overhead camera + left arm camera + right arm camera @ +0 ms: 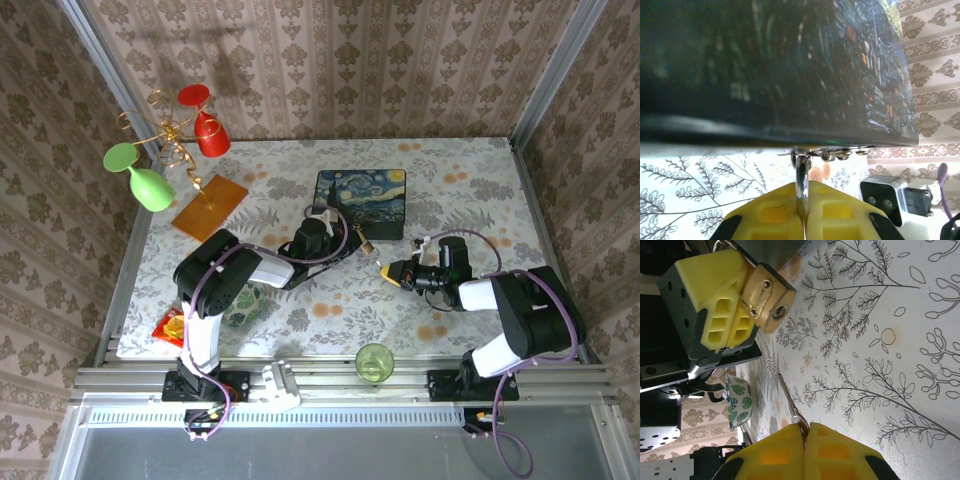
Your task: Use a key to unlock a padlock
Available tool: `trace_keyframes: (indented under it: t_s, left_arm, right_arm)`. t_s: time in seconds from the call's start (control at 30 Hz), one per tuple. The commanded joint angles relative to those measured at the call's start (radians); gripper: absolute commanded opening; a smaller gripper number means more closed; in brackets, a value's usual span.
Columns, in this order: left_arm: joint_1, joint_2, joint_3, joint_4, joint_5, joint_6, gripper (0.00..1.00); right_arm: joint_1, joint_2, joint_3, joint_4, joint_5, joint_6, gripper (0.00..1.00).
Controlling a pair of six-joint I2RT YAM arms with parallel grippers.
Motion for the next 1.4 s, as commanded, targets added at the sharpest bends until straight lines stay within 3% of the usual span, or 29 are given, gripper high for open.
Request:
trace_keyframes:
  t_s: [0.0, 0.23, 0.53, 0.83, 1.37]
  left_arm:
    - [-0.002, -0.045, 0.013, 0.022, 0.003, 0.023, 0.00]
    - [0.006, 0.017, 0.004, 0.168, 0.021, -0.079, 0.00]
    - [0.009, 0.016, -0.006, 0.173, 0.027, -0.085, 0.00]
    - [0.017, 0.007, -0.012, 0.175, 0.033, -0.085, 0.00]
    - [0.015, 0.002, -0.010, 0.177, 0.038, -0.086, 0.00]
  right_arm:
    - [-0.005, 0.018, 0.012, 0.030, -0.022, 0.016, 0.00]
    - [-0.005, 0.156, 0.011, 0.284, -0.082, 0.148, 0.00]
    - [-0.028, 0.392, 0.003, 0.672, -0.156, 0.307, 0.00]
    - [-0.066, 0.376, 0.027, 0.661, -0.230, 0.300, 0.00]
    - [-0.046, 0.432, 0.091, 0.678, -0.238, 0.327, 0.00]
